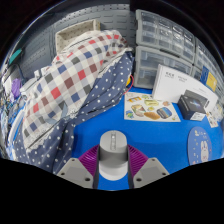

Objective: Arrange mouse

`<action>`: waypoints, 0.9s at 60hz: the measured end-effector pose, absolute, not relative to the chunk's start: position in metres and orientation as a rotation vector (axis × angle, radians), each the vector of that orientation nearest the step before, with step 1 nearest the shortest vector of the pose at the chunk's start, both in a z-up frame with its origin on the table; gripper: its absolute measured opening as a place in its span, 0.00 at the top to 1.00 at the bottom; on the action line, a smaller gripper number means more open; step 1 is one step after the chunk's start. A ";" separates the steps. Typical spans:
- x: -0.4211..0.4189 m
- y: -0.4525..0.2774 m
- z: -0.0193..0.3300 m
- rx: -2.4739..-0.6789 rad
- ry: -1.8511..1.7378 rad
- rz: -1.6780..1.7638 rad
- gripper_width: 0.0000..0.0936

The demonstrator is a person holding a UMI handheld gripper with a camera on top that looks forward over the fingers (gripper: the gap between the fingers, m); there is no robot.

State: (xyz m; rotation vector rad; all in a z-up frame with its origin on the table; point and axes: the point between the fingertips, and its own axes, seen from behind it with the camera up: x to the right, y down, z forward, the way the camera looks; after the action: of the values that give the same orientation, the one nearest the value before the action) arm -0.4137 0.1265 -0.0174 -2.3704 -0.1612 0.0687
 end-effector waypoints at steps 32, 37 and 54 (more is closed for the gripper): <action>-0.344 0.152 0.132 -2.154 -0.223 0.197 0.66; -0.292 0.159 0.187 -2.068 -0.223 0.138 0.66; -0.112 0.159 0.232 -1.994 -0.098 0.007 0.66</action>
State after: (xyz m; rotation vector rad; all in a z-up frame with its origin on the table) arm -0.1122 0.1585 0.2319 -1.9943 -0.0978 0.0066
